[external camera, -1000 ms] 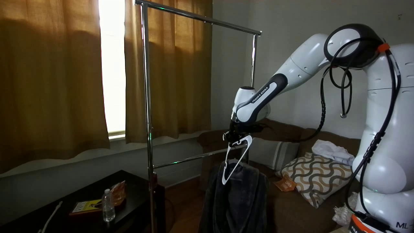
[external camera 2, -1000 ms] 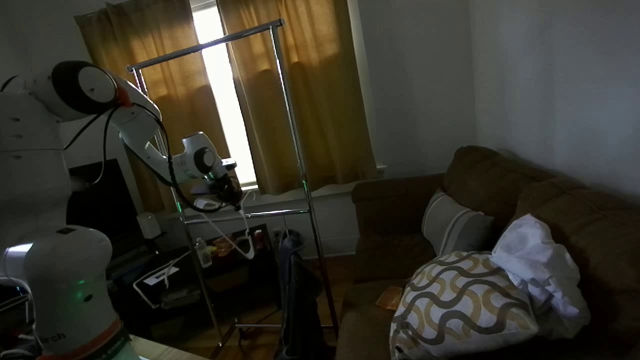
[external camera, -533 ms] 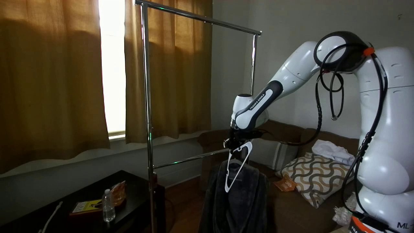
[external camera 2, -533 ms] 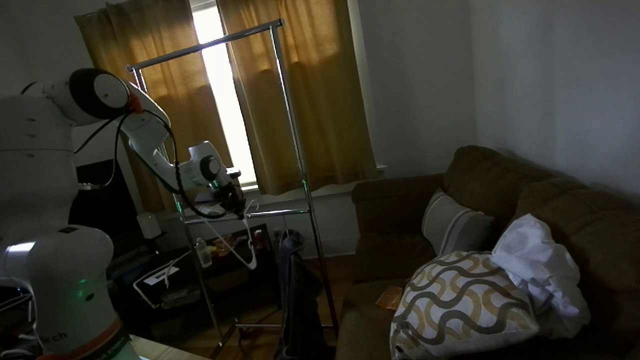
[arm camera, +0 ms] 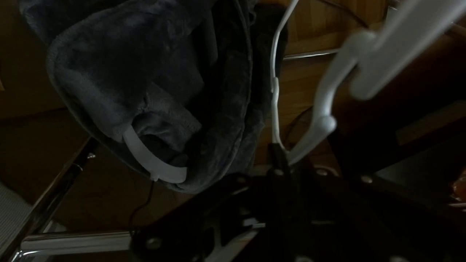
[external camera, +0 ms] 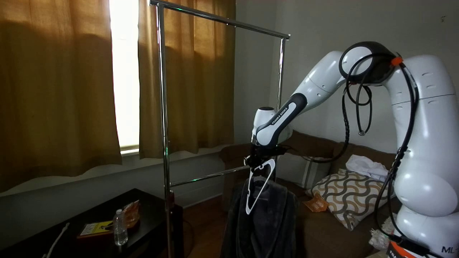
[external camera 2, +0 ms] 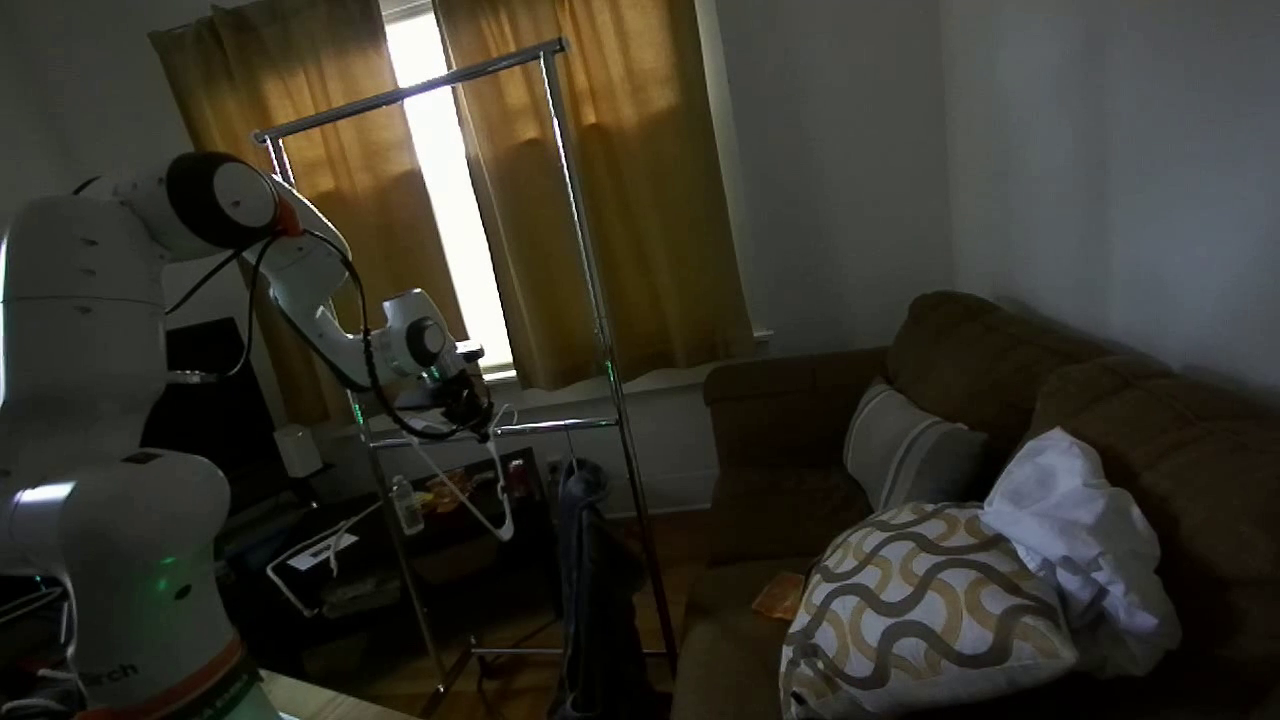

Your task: Move the white hanger to the bottom rail.

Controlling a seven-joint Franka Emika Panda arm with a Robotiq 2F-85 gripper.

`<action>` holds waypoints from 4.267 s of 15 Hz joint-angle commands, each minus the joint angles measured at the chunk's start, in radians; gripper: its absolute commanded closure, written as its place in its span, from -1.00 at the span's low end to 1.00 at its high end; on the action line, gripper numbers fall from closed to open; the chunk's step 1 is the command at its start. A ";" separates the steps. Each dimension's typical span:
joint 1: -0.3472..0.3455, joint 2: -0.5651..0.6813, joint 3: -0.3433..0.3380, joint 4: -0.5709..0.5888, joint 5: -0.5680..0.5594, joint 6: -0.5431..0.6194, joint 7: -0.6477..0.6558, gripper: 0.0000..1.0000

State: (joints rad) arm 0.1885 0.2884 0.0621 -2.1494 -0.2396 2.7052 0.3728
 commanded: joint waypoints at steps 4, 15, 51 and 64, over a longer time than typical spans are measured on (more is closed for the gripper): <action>0.033 0.084 -0.040 0.074 -0.006 0.009 -0.020 0.96; 0.044 0.164 -0.061 0.119 0.004 0.038 -0.061 0.96; 0.017 -0.360 -0.005 -0.205 -0.107 -0.194 0.170 -1.00; -0.080 -0.535 0.092 -0.285 -0.090 -0.311 0.208 -1.00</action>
State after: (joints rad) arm 0.1375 -0.1766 0.1200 -2.3878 -0.3360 2.4278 0.5523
